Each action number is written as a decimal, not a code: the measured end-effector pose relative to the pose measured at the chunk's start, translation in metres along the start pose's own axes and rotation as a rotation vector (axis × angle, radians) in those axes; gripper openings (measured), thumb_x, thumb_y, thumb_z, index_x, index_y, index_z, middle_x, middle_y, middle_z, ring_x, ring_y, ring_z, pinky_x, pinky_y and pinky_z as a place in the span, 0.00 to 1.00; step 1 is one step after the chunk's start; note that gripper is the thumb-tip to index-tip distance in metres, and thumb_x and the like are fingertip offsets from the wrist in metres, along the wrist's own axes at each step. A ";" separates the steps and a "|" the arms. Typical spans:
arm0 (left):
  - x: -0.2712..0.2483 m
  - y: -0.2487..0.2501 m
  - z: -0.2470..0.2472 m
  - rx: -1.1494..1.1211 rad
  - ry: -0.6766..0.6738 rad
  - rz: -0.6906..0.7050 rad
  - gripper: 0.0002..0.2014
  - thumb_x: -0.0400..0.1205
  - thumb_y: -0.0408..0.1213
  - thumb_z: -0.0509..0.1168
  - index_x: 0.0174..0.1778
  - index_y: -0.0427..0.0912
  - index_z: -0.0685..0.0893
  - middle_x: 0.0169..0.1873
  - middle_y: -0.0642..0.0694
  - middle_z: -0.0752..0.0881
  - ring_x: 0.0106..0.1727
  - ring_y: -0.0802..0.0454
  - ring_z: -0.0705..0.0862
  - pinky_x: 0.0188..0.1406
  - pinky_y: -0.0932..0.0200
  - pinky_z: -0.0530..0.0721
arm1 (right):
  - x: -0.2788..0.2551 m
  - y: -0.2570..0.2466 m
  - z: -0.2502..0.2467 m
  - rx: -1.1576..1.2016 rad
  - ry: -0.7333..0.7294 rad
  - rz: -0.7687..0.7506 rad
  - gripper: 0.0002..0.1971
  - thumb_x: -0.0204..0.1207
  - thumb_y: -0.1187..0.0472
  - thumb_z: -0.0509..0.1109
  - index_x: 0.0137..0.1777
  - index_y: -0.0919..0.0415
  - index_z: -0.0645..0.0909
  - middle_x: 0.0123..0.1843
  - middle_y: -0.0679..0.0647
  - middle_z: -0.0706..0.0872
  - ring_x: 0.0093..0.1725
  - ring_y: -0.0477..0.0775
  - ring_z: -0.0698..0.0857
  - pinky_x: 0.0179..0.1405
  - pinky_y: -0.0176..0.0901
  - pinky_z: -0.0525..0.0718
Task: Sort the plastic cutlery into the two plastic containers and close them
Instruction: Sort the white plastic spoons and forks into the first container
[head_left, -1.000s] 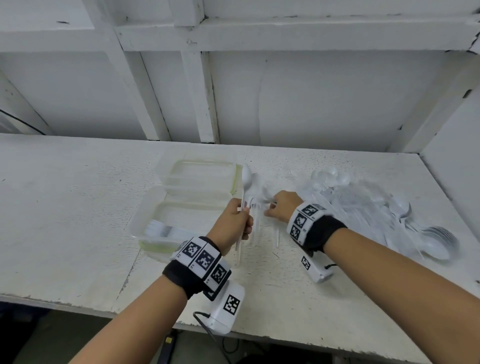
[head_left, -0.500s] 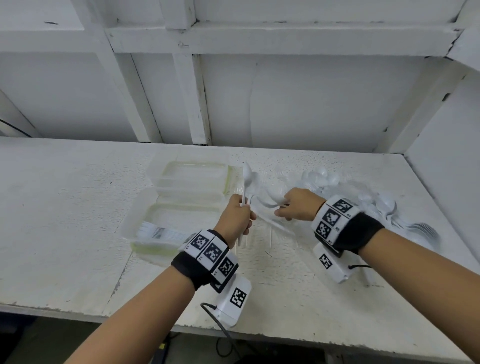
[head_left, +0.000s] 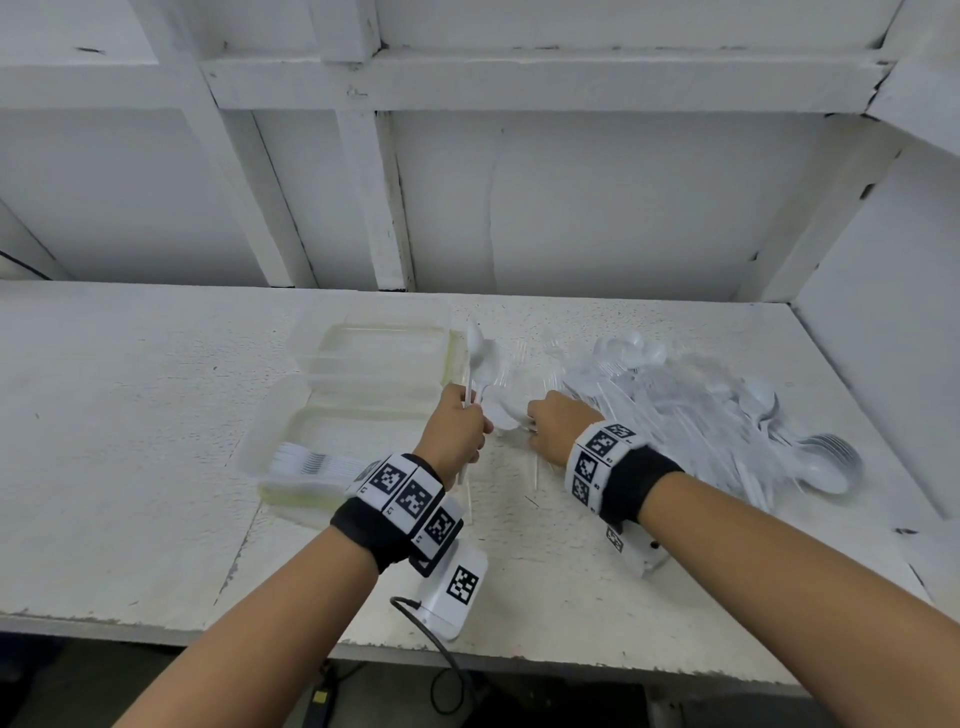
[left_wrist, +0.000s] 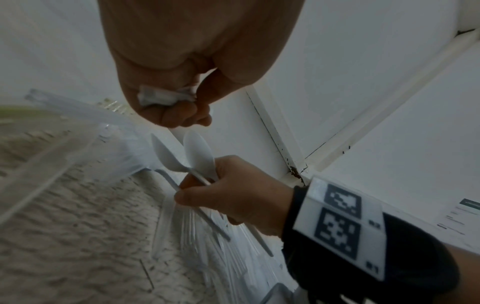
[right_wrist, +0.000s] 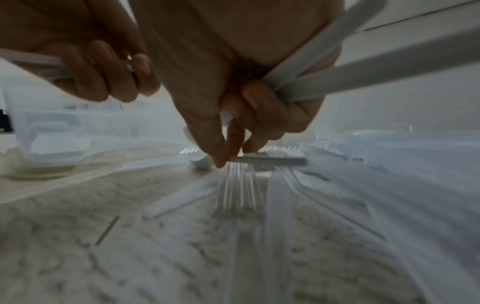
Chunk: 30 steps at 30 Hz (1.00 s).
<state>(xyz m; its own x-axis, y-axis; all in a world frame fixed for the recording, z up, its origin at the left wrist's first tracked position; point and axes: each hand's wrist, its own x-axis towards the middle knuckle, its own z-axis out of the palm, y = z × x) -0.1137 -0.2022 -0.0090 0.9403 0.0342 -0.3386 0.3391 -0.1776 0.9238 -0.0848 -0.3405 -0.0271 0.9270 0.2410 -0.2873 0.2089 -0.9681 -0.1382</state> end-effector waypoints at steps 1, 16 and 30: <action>0.000 -0.001 -0.001 0.001 0.002 0.001 0.09 0.82 0.27 0.48 0.54 0.40 0.69 0.34 0.44 0.76 0.28 0.53 0.67 0.26 0.61 0.66 | -0.001 0.001 -0.005 -0.020 -0.005 -0.009 0.10 0.79 0.64 0.60 0.54 0.67 0.78 0.51 0.60 0.79 0.44 0.58 0.79 0.39 0.43 0.73; 0.030 -0.008 0.043 0.199 -0.076 0.048 0.10 0.80 0.32 0.59 0.33 0.43 0.69 0.26 0.47 0.68 0.24 0.53 0.65 0.20 0.63 0.63 | -0.059 0.061 -0.083 -0.430 0.102 0.147 0.05 0.82 0.63 0.57 0.46 0.60 0.72 0.31 0.51 0.68 0.28 0.50 0.71 0.26 0.37 0.67; 0.056 -0.014 0.073 0.770 -0.193 0.062 0.26 0.77 0.44 0.68 0.68 0.36 0.71 0.64 0.36 0.75 0.60 0.42 0.79 0.52 0.56 0.78 | -0.072 0.097 -0.034 0.665 0.235 0.443 0.11 0.78 0.62 0.62 0.45 0.69 0.82 0.36 0.59 0.84 0.36 0.57 0.79 0.30 0.38 0.71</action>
<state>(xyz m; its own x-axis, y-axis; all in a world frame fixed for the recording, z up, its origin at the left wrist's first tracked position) -0.0676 -0.2692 -0.0535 0.9114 -0.1561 -0.3807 0.1054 -0.8058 0.5828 -0.1207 -0.4541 0.0119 0.9365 -0.2445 -0.2514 -0.3495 -0.7103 -0.6110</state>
